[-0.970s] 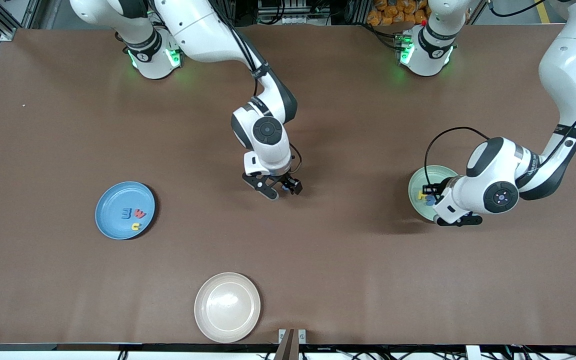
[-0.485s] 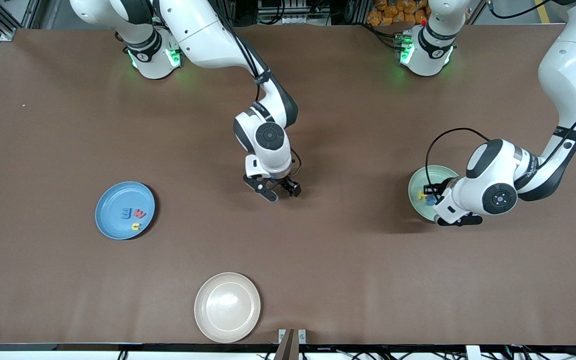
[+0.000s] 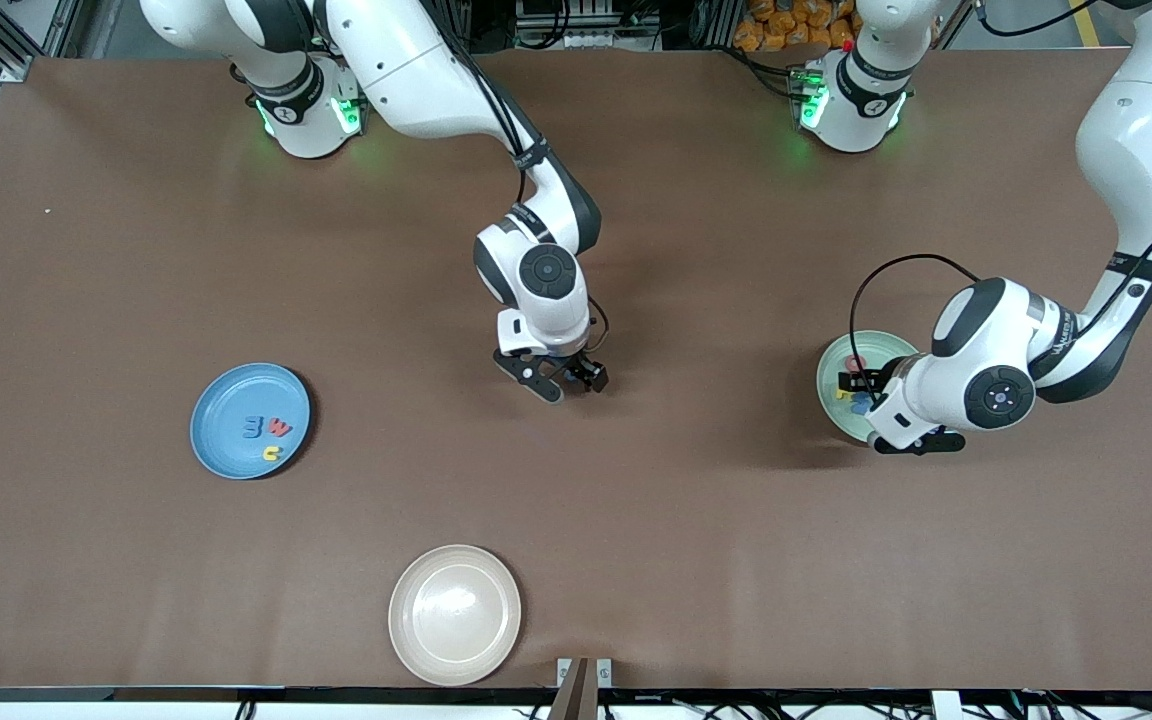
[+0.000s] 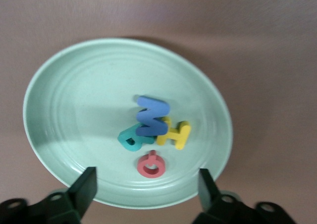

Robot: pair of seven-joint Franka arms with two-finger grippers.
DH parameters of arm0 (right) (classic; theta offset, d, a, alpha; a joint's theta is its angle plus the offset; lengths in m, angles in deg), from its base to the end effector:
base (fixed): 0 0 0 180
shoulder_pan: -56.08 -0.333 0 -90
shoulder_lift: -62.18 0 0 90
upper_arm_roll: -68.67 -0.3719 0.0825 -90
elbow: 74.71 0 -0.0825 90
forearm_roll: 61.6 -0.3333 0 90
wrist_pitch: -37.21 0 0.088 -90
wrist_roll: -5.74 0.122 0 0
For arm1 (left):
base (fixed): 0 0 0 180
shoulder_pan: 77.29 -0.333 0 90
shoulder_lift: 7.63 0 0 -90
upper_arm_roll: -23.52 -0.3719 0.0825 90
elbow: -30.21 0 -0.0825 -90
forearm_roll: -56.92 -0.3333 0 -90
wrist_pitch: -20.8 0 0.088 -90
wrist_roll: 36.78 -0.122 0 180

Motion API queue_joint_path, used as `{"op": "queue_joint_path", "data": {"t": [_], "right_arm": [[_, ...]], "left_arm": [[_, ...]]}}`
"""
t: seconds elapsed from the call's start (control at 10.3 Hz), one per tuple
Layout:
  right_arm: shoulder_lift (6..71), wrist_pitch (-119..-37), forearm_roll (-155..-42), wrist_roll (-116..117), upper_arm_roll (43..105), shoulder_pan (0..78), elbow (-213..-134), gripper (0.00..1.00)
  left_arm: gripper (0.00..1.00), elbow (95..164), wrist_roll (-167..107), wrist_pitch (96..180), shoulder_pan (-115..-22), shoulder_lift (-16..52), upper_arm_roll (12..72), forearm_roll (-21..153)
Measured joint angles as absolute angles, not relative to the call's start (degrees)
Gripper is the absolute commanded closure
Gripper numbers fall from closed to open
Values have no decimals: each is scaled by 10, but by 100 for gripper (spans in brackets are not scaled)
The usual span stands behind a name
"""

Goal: Sort upper and lower case letters into plates
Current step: 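Release the o on the green plate while the right gripper grasps g, then carry the blue g to the blue plate while the left gripper withdraws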

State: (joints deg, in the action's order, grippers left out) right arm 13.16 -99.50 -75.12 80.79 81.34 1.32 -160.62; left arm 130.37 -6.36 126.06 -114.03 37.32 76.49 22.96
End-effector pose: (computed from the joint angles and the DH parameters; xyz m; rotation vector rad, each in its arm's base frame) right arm 0.5079 0.5141 0.2283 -2.9229 1.0084 -0.0436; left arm 0.6040 -0.0339 0.2891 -3.0507 -0.0306 0.5104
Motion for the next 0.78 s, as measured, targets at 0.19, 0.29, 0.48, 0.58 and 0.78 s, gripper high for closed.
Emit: {"op": "queue_joint_path", "data": {"t": [0.19, 0.29, 0.48, 0.58, 0.78], "right_arm": [[131, -995, -751, 808, 813, 13, -1604, 100], [130, -995, -751, 808, 814, 12, -1602, 100], [131, -993, -751, 808, 814, 11, -1595, 100], [131, -992, -751, 808, 814, 11, -1593, 100], [132, -992, -751, 808, 814, 10, -1586, 100]], "left_arm": [[0, 1271, -64, 1221, -1138, 368, 797, 229], [0, 1257, -64, 1204, -1138, 364, 813, 229], [0, 1240, -64, 1181, -1137, 351, 836, 228], [0, 1236, -64, 1178, -1136, 333, 839, 226], [0, 1234, -64, 1166, -1135, 286, 842, 226]]}}
